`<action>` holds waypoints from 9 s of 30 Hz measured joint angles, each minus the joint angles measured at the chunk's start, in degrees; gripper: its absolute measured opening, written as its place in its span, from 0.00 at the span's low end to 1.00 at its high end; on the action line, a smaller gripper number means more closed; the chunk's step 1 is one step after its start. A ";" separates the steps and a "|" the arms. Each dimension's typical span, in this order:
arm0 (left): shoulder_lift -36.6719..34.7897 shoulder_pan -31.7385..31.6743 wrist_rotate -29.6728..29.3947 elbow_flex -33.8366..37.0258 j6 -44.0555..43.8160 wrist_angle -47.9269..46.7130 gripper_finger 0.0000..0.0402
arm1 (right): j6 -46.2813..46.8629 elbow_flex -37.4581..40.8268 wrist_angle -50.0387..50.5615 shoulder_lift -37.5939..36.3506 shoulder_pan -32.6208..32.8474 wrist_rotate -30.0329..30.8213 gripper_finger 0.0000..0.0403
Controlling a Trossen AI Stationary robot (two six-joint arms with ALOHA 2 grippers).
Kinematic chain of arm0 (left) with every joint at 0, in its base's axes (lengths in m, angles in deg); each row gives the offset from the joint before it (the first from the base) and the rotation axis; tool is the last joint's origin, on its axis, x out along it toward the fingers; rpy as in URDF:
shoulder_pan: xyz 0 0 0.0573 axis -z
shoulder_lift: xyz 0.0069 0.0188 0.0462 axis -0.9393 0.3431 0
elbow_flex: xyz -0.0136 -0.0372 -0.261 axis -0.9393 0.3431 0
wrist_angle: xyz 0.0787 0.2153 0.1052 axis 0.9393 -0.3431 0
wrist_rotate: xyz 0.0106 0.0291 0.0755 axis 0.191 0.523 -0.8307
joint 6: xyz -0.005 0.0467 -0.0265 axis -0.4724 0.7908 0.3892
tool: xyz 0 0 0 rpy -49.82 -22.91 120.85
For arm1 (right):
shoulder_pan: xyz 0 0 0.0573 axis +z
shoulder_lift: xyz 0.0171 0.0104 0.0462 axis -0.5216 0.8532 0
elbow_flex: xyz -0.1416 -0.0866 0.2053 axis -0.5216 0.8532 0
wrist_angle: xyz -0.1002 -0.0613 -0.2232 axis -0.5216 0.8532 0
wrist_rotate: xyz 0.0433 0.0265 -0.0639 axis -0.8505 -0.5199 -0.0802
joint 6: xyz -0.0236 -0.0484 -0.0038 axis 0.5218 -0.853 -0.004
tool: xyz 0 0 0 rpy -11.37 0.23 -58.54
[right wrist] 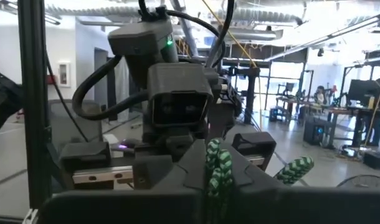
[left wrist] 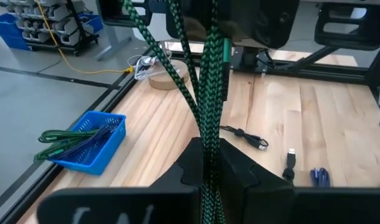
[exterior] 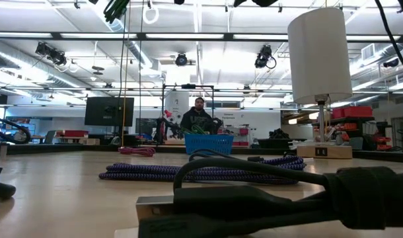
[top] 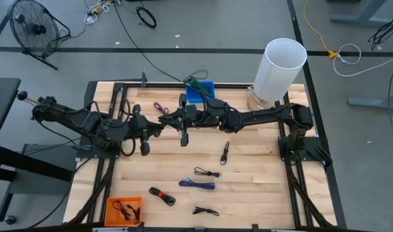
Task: Pick & Place USB Port
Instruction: Put the green charger cable into the blue basket, then put the red charger cable into the blue basket
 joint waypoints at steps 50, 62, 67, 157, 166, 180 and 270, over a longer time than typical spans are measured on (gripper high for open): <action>14.26 0.07 13.61 -0.02 -8.91 -9.25 0.38 | -11.49 0.99 38.01 0.44 -24.58 22.90 0.01; 14.29 0.04 13.54 -0.02 -7.99 -7.76 0.38 | -12.11 3.91 34.03 1.96 -28.06 23.36 0.01; 14.29 0.00 13.01 -0.02 -7.99 -7.73 0.38 | -11.95 3.89 33.08 3.78 -28.87 22.87 0.01; 21.34 -36.45 14.56 4.97 19.89 -11.36 0.38 | 1.53 3.89 34.48 6.76 -9.74 -13.57 0.45; 31.79 -38.66 15.61 7.59 34.74 -7.44 0.38 | 2.25 3.83 40.14 3.55 -6.68 -14.73 0.45; 42.40 -42.82 15.06 7.56 50.88 1.63 0.38 | 3.12 3.87 42.38 3.39 -4.30 -12.48 0.45; -6.25 -22.71 37.47 5.58 15.81 12.51 0.12 | 1.17 3.82 10.18 -8.39 -3.83 -5.83 0.02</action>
